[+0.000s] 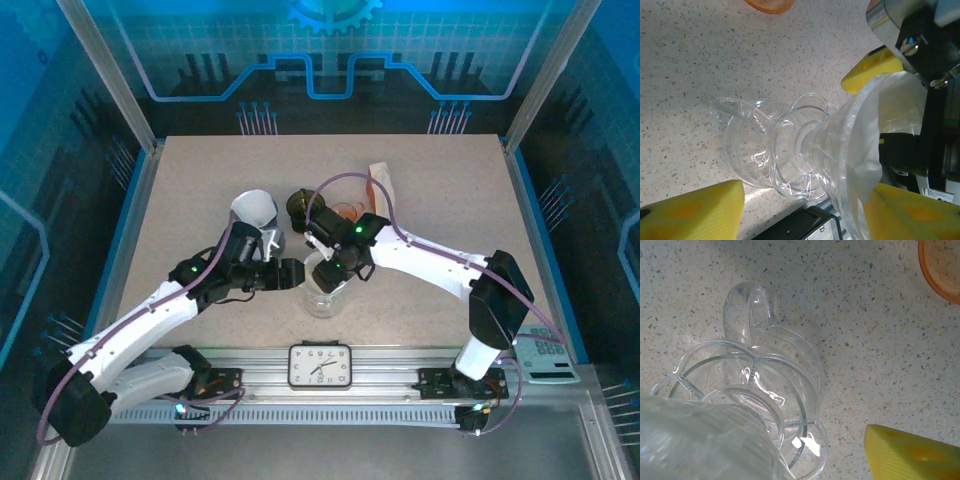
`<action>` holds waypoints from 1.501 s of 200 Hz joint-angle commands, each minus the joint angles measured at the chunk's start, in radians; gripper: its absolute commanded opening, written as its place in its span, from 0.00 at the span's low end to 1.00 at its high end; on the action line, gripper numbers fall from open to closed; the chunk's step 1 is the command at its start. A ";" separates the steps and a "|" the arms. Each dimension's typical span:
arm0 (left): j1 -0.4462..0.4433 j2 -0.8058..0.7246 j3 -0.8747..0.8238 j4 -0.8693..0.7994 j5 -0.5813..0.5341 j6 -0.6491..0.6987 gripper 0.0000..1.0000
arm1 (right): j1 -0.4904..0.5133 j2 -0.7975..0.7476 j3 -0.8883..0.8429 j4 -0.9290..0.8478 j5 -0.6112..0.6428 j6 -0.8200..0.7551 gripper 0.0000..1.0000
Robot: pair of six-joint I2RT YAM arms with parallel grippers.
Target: Place the coffee filter in the dripper
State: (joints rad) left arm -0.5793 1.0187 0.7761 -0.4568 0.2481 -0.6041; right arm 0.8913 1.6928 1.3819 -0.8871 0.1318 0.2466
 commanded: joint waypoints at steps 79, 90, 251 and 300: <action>0.012 0.018 0.012 -0.015 -0.010 -0.007 0.52 | 0.019 -0.004 0.010 0.022 0.012 0.016 0.66; 0.013 0.015 0.012 -0.017 -0.010 -0.005 0.51 | 0.020 -0.014 0.025 0.017 0.010 0.017 0.66; 0.013 -0.018 0.019 -0.027 -0.013 -0.031 0.55 | 0.010 -0.270 -0.036 -0.049 0.049 0.099 0.60; 0.012 -0.057 0.031 -0.022 -0.021 -0.040 0.60 | 0.014 -0.273 -0.073 -0.028 0.029 0.109 0.46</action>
State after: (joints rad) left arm -0.5766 0.9962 0.7761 -0.4664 0.2405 -0.6300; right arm 0.8921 1.4342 1.3308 -0.9211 0.1757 0.3386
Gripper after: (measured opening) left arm 0.591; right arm 0.480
